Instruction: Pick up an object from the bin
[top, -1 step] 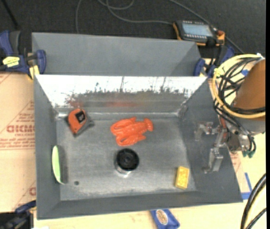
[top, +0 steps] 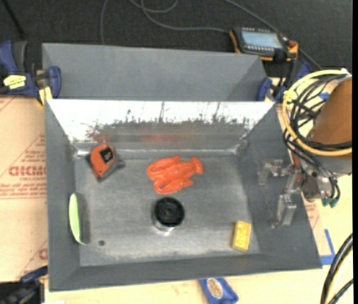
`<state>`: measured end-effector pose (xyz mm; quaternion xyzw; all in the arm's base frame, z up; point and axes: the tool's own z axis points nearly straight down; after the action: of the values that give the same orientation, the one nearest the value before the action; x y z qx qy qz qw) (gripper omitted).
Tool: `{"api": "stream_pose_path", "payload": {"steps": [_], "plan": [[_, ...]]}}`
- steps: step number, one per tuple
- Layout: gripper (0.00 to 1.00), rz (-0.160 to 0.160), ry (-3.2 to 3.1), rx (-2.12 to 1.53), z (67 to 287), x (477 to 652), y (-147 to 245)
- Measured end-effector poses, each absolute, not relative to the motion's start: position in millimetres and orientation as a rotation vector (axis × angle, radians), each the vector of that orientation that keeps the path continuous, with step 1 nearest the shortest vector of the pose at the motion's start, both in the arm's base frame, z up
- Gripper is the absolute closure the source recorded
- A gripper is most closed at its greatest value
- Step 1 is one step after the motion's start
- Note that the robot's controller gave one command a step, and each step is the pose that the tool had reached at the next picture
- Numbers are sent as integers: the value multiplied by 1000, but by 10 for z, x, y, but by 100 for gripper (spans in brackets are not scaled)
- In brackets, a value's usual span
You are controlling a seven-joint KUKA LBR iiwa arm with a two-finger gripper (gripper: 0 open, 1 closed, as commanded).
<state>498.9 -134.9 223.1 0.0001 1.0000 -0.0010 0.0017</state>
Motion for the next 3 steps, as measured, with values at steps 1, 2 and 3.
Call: {"api": "stream_pose_path", "payload": {"steps": [1,2,3], "plan": [[0,-3,3101,-465,1933,4882,-1392],[0,-2,2972,-1009,1502,4834,-1399],[0,0,2915,-1174,1494,4724,-1504]]}}
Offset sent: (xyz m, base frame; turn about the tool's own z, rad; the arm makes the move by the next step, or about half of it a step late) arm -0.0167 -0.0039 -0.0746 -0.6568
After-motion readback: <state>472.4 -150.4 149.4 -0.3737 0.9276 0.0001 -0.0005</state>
